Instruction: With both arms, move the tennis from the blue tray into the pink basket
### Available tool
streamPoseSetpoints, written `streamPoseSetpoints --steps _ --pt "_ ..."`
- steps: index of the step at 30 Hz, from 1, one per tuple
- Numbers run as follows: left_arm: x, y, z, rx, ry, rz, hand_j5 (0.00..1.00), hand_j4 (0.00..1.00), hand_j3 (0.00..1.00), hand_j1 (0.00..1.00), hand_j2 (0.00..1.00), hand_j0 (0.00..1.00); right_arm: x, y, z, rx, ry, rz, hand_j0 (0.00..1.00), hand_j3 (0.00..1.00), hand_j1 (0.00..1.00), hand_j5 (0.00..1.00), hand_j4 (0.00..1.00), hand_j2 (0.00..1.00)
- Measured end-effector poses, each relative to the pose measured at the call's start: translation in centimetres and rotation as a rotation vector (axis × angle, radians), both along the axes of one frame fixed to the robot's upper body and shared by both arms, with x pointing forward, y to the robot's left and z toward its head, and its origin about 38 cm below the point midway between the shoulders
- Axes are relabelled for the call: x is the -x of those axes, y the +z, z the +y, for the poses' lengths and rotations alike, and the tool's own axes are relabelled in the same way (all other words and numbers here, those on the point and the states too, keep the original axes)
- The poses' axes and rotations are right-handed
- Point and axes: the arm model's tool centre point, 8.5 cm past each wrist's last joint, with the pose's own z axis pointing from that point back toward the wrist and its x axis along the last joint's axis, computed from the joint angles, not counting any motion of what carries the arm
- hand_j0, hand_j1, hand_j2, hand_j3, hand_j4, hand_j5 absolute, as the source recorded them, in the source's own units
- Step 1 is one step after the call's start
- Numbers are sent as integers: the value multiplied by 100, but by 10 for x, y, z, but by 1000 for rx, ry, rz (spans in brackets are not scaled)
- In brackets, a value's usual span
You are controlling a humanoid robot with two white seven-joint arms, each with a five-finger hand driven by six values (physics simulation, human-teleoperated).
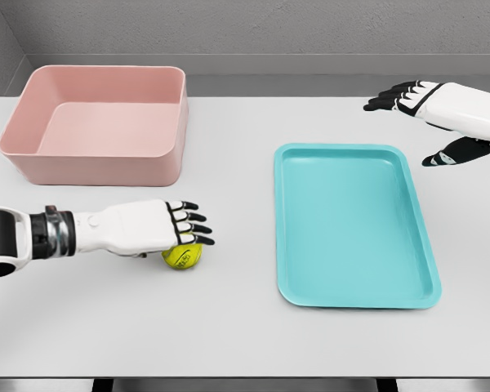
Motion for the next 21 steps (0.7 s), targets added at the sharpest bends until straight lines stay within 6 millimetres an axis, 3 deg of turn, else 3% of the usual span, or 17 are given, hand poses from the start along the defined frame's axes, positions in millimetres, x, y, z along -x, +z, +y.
streamPoseSetpoints --steps 19,21 --pt "2 -8 -15 -108 -70 26 100 100 100 100 100 100 0 -1 0 0 0 2 100 100 100 100 100 100" --pt "1 -7 -16 -109 -71 25 87 87 87 87 87 87 0 0 0 0 1 1 100 100 100 100 100 100"
